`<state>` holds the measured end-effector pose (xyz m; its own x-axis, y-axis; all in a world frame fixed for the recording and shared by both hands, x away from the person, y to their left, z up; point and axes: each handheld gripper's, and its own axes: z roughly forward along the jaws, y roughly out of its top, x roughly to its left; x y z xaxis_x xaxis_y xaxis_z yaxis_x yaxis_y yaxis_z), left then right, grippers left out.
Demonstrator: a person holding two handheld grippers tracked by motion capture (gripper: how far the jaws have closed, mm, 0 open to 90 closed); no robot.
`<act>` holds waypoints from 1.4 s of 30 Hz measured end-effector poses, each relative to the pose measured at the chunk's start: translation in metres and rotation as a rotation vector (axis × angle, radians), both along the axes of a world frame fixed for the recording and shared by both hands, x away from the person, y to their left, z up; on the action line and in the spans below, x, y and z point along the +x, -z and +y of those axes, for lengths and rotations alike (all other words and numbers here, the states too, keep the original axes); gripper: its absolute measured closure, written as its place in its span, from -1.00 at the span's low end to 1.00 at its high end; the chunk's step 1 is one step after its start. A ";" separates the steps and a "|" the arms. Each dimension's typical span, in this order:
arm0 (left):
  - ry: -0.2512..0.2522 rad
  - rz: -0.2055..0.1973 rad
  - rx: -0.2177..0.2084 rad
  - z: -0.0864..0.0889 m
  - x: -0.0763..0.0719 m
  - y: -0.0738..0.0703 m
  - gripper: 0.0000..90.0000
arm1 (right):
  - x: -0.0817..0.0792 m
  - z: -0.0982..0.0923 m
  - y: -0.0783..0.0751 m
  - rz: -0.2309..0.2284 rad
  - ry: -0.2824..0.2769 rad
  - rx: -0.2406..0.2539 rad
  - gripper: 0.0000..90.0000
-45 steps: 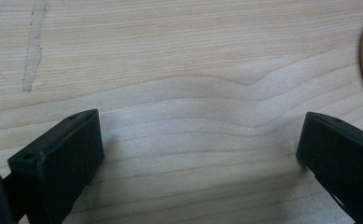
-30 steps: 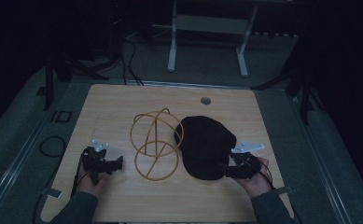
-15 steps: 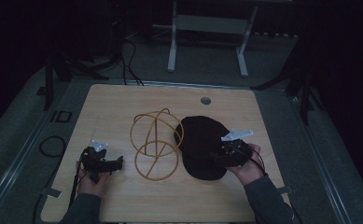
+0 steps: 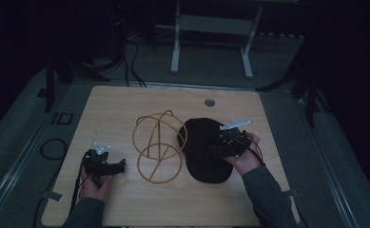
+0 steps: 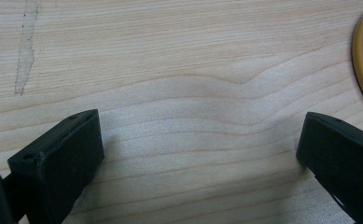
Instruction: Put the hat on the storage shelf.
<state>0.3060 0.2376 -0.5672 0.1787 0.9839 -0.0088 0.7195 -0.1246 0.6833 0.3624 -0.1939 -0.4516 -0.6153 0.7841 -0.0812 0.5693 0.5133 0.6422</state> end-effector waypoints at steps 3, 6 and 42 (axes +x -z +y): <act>0.002 0.002 0.003 0.000 0.000 0.000 -1.00 | 0.007 0.002 0.000 0.008 0.017 0.010 -0.76; 0.000 0.000 0.000 0.000 0.000 0.000 -1.00 | 0.012 0.005 0.000 0.020 0.020 0.033 -0.77; 0.000 0.000 0.000 0.000 0.000 0.000 -0.99 | 0.041 0.028 0.021 0.145 0.072 0.040 0.24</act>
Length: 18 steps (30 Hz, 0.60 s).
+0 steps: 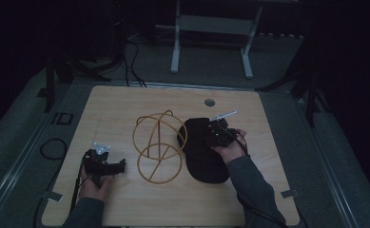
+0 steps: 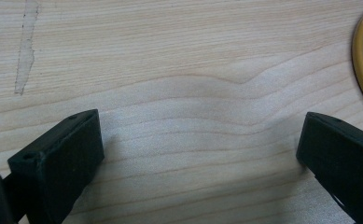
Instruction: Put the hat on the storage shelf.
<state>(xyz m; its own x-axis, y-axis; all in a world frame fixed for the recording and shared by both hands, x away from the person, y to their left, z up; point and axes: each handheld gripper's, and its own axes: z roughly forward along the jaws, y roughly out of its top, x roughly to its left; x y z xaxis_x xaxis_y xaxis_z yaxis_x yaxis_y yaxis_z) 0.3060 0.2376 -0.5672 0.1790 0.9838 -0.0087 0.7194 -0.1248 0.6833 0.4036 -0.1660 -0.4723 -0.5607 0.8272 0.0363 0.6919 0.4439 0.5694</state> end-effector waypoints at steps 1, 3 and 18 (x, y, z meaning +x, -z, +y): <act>0.000 0.000 0.000 0.000 0.000 0.000 -1.00 | 0.000 -0.001 0.001 0.007 -0.001 0.004 0.29; 0.000 0.000 0.000 0.000 0.000 0.000 -1.00 | 0.001 -0.002 0.002 0.020 -0.004 0.001 0.47; 0.000 0.000 0.000 0.000 0.000 0.000 -1.00 | 0.006 -0.001 0.004 0.079 -0.053 -0.035 0.87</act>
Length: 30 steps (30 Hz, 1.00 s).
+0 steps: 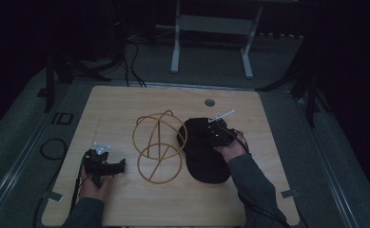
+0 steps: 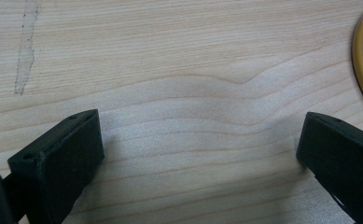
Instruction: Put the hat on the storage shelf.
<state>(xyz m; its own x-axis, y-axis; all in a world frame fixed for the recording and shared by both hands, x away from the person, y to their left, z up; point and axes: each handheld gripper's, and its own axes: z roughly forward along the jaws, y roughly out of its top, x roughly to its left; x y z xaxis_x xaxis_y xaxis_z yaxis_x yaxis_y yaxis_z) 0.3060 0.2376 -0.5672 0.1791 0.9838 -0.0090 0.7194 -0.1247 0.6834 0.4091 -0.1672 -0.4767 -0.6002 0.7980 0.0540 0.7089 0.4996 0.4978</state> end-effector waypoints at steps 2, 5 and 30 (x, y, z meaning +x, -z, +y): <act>0.000 0.000 0.000 0.000 0.000 0.000 -1.00 | 0.000 0.000 0.000 0.004 -0.010 -0.004 0.88; 0.000 0.000 0.000 0.000 0.000 0.000 -0.99 | 0.001 0.000 -0.001 0.015 -0.056 -0.012 0.90; 0.000 0.000 0.001 0.000 0.000 0.000 -0.99 | 0.001 0.000 -0.026 0.017 -0.218 -0.136 0.91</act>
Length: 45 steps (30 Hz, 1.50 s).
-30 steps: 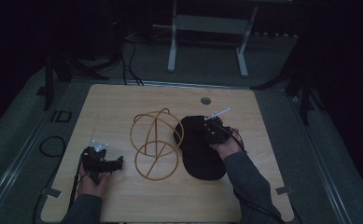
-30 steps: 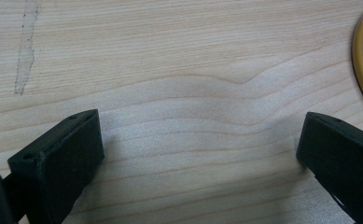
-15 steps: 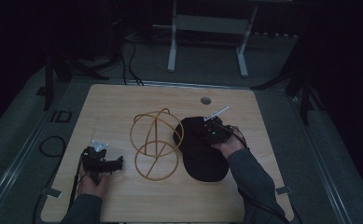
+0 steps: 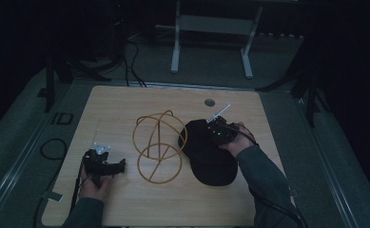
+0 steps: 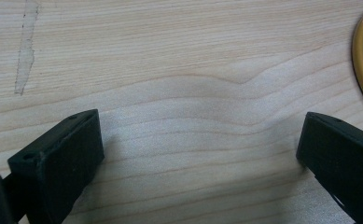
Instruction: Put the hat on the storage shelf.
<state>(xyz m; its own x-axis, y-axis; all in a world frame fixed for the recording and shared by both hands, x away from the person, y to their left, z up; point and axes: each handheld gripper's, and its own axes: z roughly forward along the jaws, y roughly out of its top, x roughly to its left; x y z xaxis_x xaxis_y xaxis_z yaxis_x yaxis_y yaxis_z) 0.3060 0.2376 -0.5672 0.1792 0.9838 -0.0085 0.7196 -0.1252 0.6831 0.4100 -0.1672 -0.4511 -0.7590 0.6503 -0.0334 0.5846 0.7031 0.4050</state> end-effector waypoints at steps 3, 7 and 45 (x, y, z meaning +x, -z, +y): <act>0.000 0.000 -0.001 0.000 0.000 0.000 -1.00 | 0.000 0.000 -0.003 0.001 -0.013 -0.010 0.91; 0.000 0.000 0.001 0.000 0.000 0.000 -1.00 | 0.000 -0.001 -0.011 -0.007 -0.038 -0.035 0.91; 0.005 -0.001 0.000 0.000 0.000 0.000 -1.00 | -0.001 -0.012 -0.061 -0.051 -0.151 -0.031 0.90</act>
